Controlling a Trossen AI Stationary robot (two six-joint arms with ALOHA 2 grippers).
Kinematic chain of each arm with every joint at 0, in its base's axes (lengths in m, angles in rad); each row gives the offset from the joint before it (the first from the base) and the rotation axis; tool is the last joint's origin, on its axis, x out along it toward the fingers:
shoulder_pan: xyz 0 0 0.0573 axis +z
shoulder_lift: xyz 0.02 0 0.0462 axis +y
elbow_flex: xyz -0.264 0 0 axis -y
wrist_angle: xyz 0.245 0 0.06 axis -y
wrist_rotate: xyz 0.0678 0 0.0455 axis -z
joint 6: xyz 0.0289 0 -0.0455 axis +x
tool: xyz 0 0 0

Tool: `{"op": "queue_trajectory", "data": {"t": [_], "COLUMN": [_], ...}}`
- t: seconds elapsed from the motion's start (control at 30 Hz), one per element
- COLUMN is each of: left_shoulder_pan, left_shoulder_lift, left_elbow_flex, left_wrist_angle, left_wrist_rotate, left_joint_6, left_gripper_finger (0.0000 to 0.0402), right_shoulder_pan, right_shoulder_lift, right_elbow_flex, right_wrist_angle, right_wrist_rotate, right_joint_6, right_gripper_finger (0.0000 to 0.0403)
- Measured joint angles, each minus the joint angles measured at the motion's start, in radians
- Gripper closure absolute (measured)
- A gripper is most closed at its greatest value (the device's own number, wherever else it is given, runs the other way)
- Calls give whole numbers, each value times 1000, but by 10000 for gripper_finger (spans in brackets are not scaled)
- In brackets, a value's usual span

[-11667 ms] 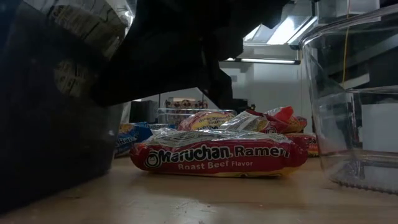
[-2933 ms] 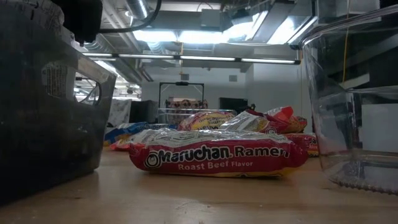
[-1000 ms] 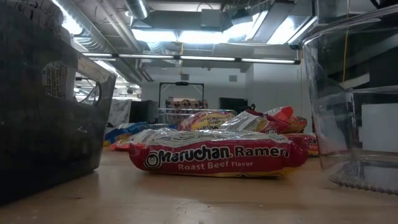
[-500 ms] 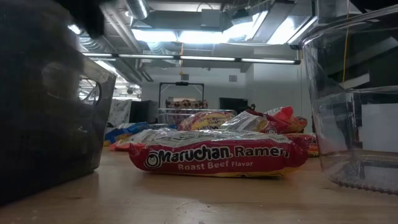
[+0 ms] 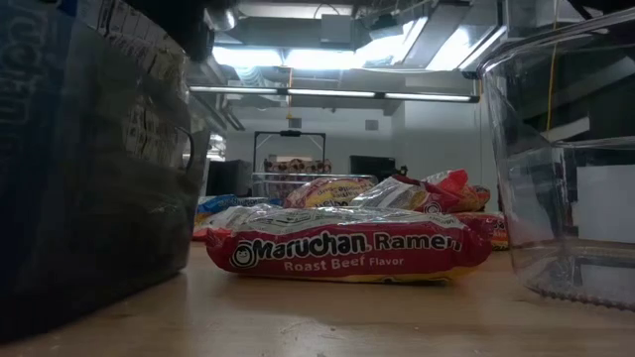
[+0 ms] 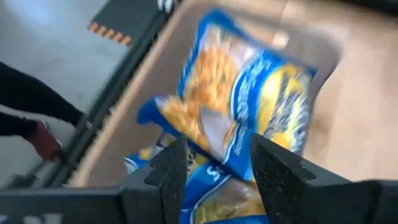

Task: Sort Maruchan noodles
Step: Put the blue noodle pack into the black bin

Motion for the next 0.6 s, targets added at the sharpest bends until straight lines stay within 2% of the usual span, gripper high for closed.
{"op": "queue_trajectory", "data": {"t": [0.1,0.23,0.4,0.6], "left_shoulder_pan": [0,0,0,0], "left_shoulder_lift": [0,0,0,0], "left_elbow_flex": [0,0,0,0], "left_wrist_angle": [-23,-30,-29,-30], "left_wrist_rotate": [-2,-22,-69,-86], "left_joint_6": [1,27,52,53], "left_gripper_finger": [294,294,294,294], "right_shoulder_pan": [6,23,28,38], "right_shoulder_lift": [-39,-44,33,113], "right_elbow_flex": [2,2,4,3], "right_wrist_angle": [7,80,219,223], "right_wrist_rotate": [1,82,101,88], "right_joint_6": [-1,-43,-68,-69], "right_gripper_finger": [240,240,240,240]}}
